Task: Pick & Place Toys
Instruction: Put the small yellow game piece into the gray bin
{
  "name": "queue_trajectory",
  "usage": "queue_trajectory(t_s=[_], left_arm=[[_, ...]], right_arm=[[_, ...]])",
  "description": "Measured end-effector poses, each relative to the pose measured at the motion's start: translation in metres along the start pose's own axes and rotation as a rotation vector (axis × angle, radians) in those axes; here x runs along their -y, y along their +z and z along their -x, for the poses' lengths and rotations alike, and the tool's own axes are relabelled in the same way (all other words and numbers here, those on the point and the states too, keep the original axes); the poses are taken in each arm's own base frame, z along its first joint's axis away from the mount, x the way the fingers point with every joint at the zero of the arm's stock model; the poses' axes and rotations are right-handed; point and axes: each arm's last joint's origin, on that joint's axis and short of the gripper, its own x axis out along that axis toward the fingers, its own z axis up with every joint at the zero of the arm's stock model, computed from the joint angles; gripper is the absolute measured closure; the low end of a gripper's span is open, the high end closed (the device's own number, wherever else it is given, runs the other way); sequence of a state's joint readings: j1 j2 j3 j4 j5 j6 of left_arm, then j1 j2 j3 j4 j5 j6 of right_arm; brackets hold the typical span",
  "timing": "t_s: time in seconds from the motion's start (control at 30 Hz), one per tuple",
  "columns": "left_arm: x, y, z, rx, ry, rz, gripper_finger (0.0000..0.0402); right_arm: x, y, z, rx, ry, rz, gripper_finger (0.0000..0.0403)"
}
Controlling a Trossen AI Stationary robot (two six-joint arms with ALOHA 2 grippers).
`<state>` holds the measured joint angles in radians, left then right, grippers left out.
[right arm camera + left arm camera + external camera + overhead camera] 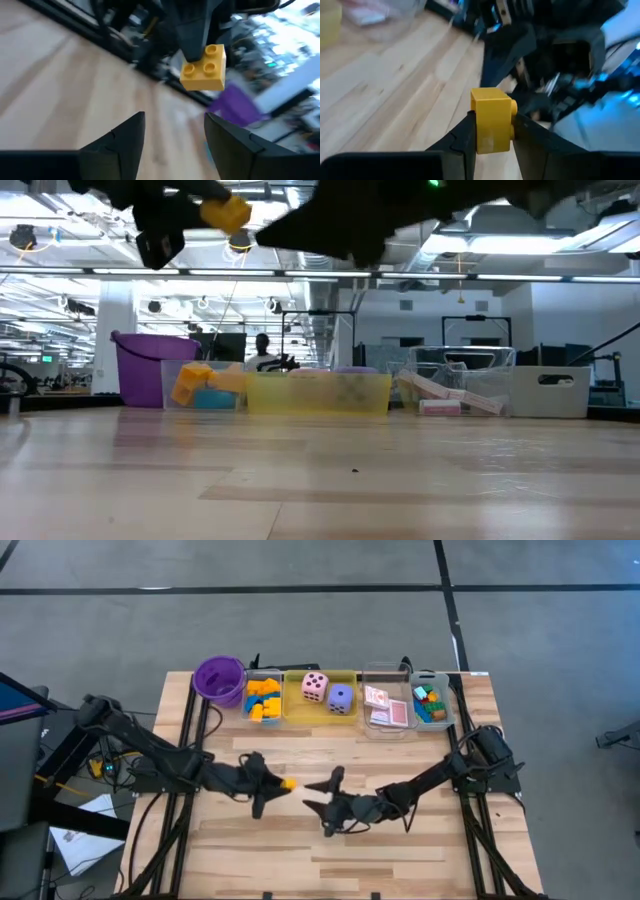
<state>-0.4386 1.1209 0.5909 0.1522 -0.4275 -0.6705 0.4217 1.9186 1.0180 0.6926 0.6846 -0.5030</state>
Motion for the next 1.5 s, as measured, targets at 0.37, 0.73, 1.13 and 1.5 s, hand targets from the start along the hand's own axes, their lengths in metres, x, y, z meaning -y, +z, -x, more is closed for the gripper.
queue_trajectory(t_s=[0.37, 0.73, 1.13, 1.5], left_arm=[[-0.006, 0.009, 0.014, 0.129, -0.079, 0.052, 0.0307], [-0.012, 0.012, 0.004, 0.15, -0.047, 0.049, 0.0307], [-0.015, 0.009, -0.012, 0.15, -0.058, 0.057, 0.0307], [-0.017, 0.013, -0.016, 0.148, -0.1, 0.068, 0.0307]], right_arm=[[0.03, 0.025, -0.023, 0.019, -0.115, -0.018, 0.0133], [0.032, 0.027, -0.024, 0.028, -0.116, -0.027, 0.0114], [0.032, 0.027, -0.024, 0.028, -0.116, -0.027, 0.0114], [0.032, 0.027, -0.024, 0.026, -0.114, -0.029, 0.0117]])
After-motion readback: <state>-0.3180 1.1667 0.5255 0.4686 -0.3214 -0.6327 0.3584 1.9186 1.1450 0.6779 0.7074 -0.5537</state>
